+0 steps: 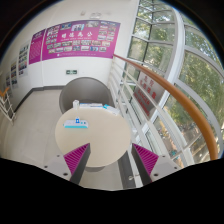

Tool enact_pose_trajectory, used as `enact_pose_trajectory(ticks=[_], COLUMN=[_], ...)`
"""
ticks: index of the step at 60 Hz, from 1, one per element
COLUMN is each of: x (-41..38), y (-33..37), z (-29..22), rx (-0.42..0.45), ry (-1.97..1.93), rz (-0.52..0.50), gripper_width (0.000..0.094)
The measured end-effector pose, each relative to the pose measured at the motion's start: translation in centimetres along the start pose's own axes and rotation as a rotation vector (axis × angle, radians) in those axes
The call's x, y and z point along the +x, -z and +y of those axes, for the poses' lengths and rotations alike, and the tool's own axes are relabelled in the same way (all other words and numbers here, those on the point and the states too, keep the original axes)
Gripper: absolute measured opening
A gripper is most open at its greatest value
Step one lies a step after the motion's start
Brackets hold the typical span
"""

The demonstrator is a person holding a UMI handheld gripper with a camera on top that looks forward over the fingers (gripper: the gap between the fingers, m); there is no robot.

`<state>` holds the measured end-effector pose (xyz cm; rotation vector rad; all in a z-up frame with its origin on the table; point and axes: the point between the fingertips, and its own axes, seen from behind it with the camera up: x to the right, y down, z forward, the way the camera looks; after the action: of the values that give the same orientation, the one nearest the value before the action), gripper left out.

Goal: Unplug charger

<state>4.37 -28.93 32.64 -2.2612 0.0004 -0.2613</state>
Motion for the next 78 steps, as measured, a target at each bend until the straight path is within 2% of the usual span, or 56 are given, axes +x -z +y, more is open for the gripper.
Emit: enact_pose_trajectory(ticks=[11,13,19,25,32,40,53,57,60,65,70,78], x=[-0.1,-0.7,-3.6,-7.7,-13.4,-19.2,-24.3,-24.9,-25.2,-25.6,-26.2,-26.4], y=[-2.7,-2.4,-5.2,-8.5,-13.1,-22.2,-35.7,-39.0,-41.3,-44.0,-44.7,-45.0], z=[3.8,3.0,6.3,6.5,4.9,2.1,-2.1,-2.7,-2.7,-2.3,-2.8,-3.0], rx=[-0.040,-0.054,-0.051,-0.024,0.041,0.121,0.165,0.155,0.143,0.116,0.140,0.156], ry=[0.003,0.002,-0.009,-0.024,-0.046,-0.059,-0.058,-0.060,-0.063,-0.068,-0.058,-0.063], rz=[0.012,0.008,-0.014,-0.054,-0.122,-0.150,-0.157,-0.147,-0.143,-0.138,-0.151,-0.176], gripper_width=[0.0855,0.0855,0.0856,0.0856,0.0859,0.0858,0.0845,0.0797,0.0727,0.0474,0.0306,0.0223])
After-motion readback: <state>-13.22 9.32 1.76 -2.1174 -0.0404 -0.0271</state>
